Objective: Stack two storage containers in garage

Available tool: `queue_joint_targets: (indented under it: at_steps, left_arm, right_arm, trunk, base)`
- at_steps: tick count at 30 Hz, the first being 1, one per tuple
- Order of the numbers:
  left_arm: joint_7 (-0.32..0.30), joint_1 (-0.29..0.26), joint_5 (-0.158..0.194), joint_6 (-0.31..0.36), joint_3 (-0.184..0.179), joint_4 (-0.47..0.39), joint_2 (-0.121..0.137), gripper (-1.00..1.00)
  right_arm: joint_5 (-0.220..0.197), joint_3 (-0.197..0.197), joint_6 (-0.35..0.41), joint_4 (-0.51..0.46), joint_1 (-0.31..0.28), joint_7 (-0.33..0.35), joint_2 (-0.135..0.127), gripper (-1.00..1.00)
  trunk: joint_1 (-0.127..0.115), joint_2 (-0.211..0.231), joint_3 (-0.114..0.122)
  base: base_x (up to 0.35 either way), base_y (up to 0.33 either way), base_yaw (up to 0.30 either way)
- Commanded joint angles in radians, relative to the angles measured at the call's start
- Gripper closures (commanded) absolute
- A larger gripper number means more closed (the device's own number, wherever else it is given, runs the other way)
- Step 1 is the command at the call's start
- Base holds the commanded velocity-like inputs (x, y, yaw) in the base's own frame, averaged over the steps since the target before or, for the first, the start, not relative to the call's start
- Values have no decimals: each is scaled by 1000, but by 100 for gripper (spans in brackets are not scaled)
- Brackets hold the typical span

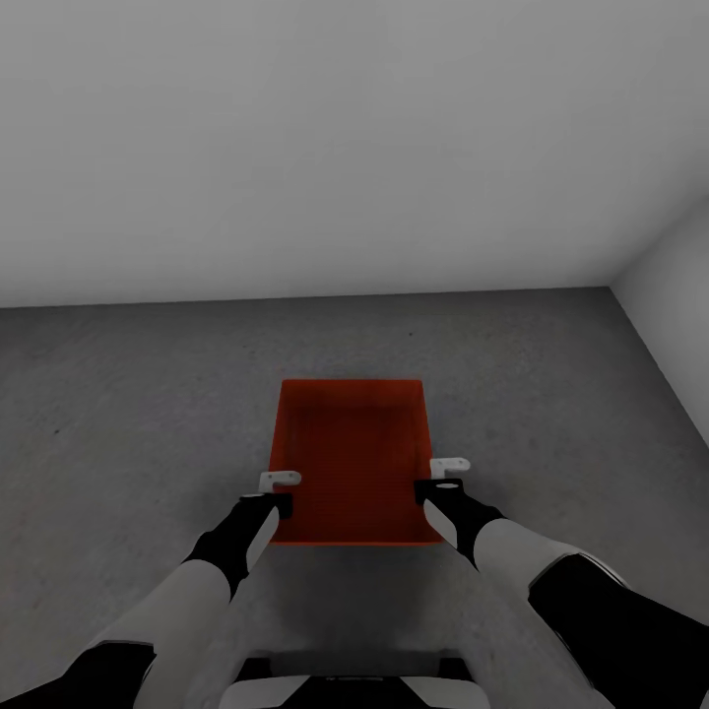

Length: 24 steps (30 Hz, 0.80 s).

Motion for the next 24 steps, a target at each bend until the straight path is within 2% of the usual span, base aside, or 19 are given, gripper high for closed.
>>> queue_joint_targets:
  at_steps: [1, 24]
  left_arm:
    - [-7, -1, 24, 2, 7, -18, -12, 100]
    - [-7, -1, 23, 2, 8, -18, -12, 100]
  right_arm:
    - [-9, 47, 7, -1, 1, -5, 0, 100]
    - [-9, 47, 7, -1, 1, -5, 0, 100]
  trunk:
    - [0, 0, -1]
    - [0, 0, -1]
  base:
    - [0, 0, 0]
    - [0, -21, 0]
